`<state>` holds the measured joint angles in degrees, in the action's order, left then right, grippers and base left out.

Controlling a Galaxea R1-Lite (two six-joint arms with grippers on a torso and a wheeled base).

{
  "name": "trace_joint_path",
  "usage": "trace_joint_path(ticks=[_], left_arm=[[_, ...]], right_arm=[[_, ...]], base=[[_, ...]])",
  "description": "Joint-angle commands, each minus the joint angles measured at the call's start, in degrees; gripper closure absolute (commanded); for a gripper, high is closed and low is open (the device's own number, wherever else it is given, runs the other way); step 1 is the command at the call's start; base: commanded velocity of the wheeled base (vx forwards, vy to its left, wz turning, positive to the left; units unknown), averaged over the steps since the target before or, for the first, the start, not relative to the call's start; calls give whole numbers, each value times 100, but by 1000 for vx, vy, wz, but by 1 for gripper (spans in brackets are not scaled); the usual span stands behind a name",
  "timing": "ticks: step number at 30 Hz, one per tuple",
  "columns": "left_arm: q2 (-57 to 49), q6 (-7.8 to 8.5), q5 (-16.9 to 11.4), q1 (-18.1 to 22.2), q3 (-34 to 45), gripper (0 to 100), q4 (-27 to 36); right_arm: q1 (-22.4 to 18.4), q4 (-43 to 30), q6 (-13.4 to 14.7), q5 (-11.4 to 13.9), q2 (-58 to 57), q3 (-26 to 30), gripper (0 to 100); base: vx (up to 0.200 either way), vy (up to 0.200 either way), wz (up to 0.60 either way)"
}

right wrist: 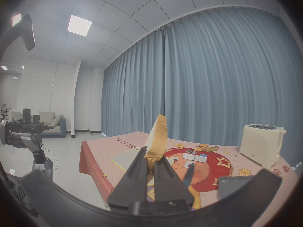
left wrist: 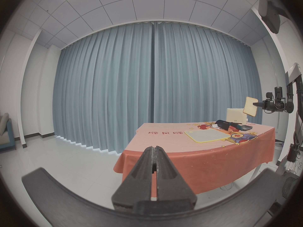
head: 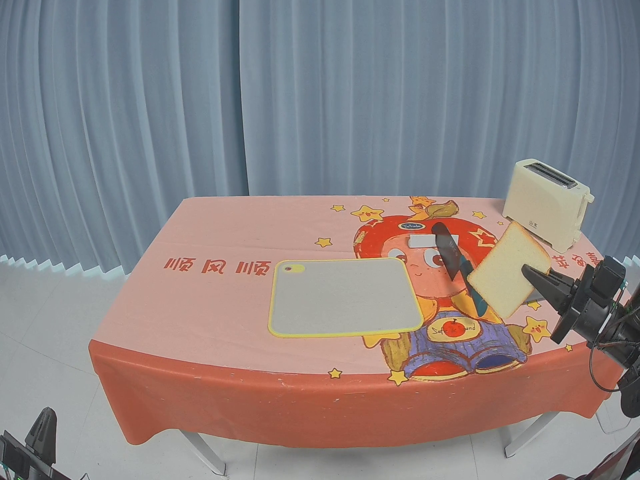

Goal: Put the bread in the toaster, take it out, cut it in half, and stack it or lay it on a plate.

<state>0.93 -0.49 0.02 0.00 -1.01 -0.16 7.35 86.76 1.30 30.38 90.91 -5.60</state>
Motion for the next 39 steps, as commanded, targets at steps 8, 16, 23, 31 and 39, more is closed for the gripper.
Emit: trace_joint_path(ticks=[8, 16, 23, 31, 39], left_arm=[[-93, 14, -2, 0, 101, 100, -2], [-93, 14, -2, 0, 101, 100, -2], [-93, 14, -2, 0, 101, 100, -11], [-93, 14, -2, 0, 101, 100, -2], [-93, 14, -2, 0, 101, 100, -11]], right_arm=[[21, 8, 37, -6, 235, -3, 100], [223, 8, 828, -181, 340, -100, 100], [917, 43, 1768, -1306, 806, -425, 100], [1620, 271, 2796, -1878, 1158, -601, 100], [1937, 280, 4255, -2194, 1386, -1066, 100]], base=[[0, 125, 0], [0, 0, 0], [0, 0, 0], [0, 0, 0], [0, 0, 0]])
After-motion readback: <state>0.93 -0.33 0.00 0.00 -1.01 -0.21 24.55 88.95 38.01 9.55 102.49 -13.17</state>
